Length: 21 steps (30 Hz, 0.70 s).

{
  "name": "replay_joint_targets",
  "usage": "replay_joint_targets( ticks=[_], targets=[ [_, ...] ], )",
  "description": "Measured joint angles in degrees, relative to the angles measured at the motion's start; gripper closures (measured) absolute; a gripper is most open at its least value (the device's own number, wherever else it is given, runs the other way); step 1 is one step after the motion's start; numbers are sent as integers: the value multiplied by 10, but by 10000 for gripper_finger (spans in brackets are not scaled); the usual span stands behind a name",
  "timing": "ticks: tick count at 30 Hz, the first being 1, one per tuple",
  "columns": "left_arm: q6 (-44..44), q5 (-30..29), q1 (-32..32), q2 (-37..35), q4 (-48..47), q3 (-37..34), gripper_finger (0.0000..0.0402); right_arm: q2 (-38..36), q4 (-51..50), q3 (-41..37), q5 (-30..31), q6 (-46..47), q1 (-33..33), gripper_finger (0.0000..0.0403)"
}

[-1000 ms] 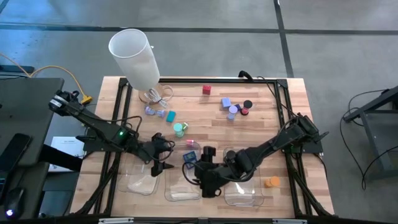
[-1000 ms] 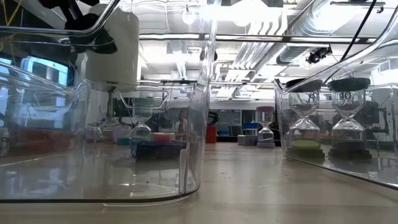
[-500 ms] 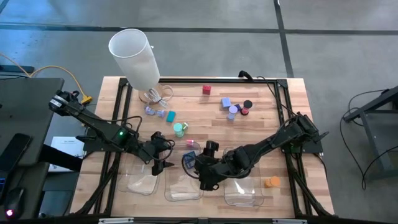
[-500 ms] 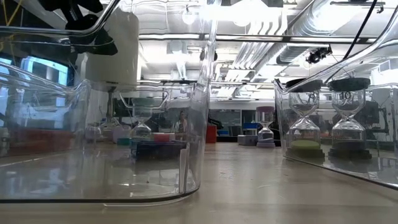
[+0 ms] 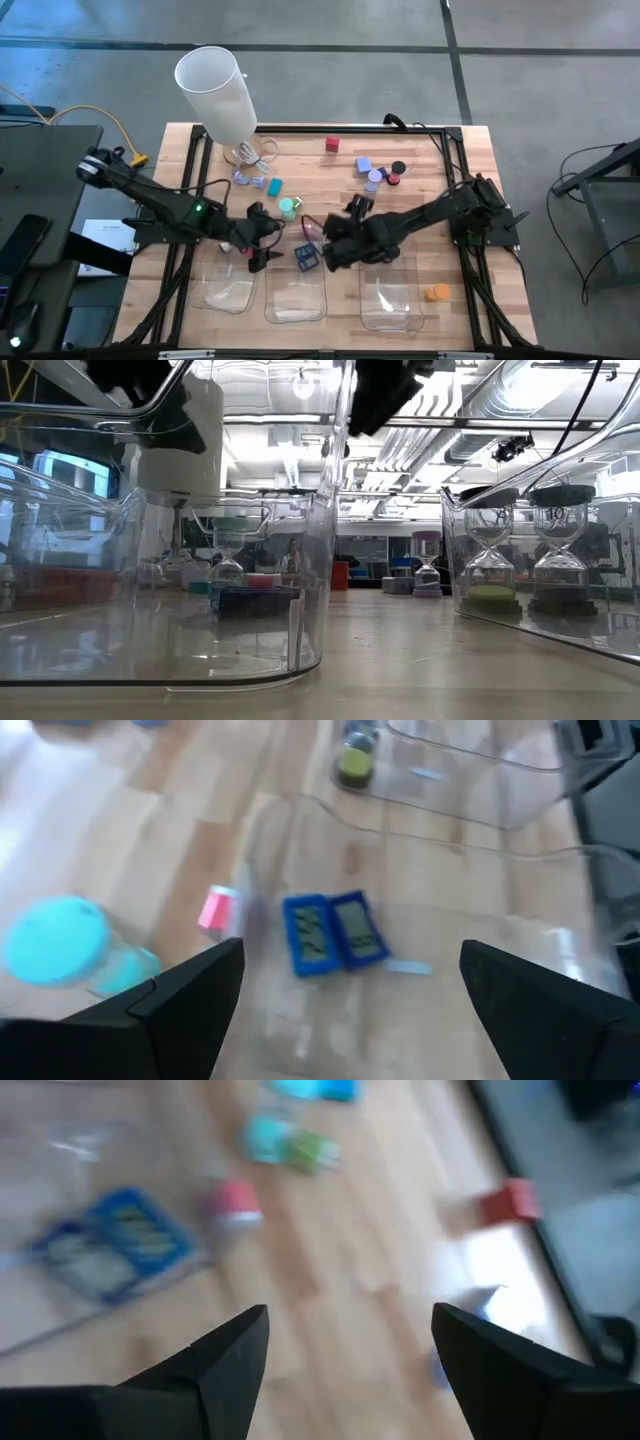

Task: Pick & Place Office items
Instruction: Put the top middle red adapter into the left bin

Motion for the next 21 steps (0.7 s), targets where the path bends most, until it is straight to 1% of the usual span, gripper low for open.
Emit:
replay_joint_targets(
  ticks=[5,8,11,13,18,21],
  targets=[
    [79,0,50,-4,0,0,39,-7,-78,0,35,15,-38,133],
    [92,0,81,-13,0,0,39,-26,-112,0,63,22,-52,133],
    [103,8,111,-26,-1,0,39,-51,-147,0,91,32,-51,133],
    [105,36,138,-38,-3,0,39,-74,-171,0,105,45,-47,133],
    [110,154,217,-65,-8,0,39,-139,-223,0,132,91,-27,133],
    [127,188,265,-69,-13,0,39,-176,-221,-8,140,108,-10,133]
  ],
)
